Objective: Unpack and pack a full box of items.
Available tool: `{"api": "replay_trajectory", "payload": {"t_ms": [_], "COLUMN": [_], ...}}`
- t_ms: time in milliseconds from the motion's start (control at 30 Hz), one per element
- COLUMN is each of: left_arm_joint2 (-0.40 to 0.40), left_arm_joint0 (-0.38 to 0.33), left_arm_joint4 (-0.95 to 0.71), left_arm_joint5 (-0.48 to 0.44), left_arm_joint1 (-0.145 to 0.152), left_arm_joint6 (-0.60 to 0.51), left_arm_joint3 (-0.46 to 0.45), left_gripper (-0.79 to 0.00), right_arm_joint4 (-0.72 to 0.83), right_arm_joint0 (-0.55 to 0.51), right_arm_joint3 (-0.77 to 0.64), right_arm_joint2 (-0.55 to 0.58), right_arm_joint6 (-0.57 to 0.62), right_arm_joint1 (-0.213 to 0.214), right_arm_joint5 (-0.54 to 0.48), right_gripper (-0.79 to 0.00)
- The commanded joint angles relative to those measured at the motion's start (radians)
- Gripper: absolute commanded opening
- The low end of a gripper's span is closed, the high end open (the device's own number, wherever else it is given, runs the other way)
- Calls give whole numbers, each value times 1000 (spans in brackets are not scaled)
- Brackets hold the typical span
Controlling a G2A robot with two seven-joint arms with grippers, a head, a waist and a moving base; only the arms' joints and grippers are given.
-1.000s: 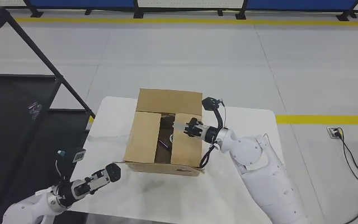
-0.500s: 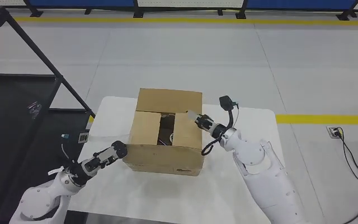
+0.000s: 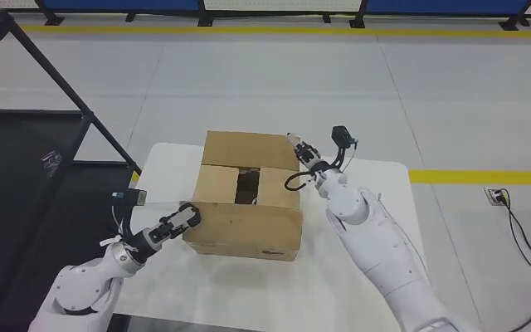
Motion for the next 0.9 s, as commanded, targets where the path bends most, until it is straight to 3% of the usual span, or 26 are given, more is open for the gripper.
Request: {"api": "replay_trajectory", "payload": {"t_ms": [0, 233, 433, 867], "left_arm_joint2": [4, 14, 23, 63], "left_arm_joint0": [-2, -7, -16, -38], "left_arm_joint4": [6, 17, 23, 74], "left_arm_joint5": [0, 3, 9, 9], "left_arm_joint1": [0, 0, 0, -3], "left_arm_joint6": [4, 10, 7, 27], "left_arm_joint3": [2, 10, 15, 33], "left_gripper": [0, 0, 0, 0], "right_arm_joint4": [14, 76, 170, 329], "right_arm_joint0": [30, 119, 165, 180], "right_arm_joint3": [64, 259, 363, 402], "right_arm_joint2": [-14, -34, 1, 107], "right_arm_joint6": [-3, 66, 190, 461], "right_arm_joint1": [-12, -48, -54, -21], "right_arm_joint5": [-23, -134, -275, -491], "right_gripper": [0, 0, 0, 0]}}
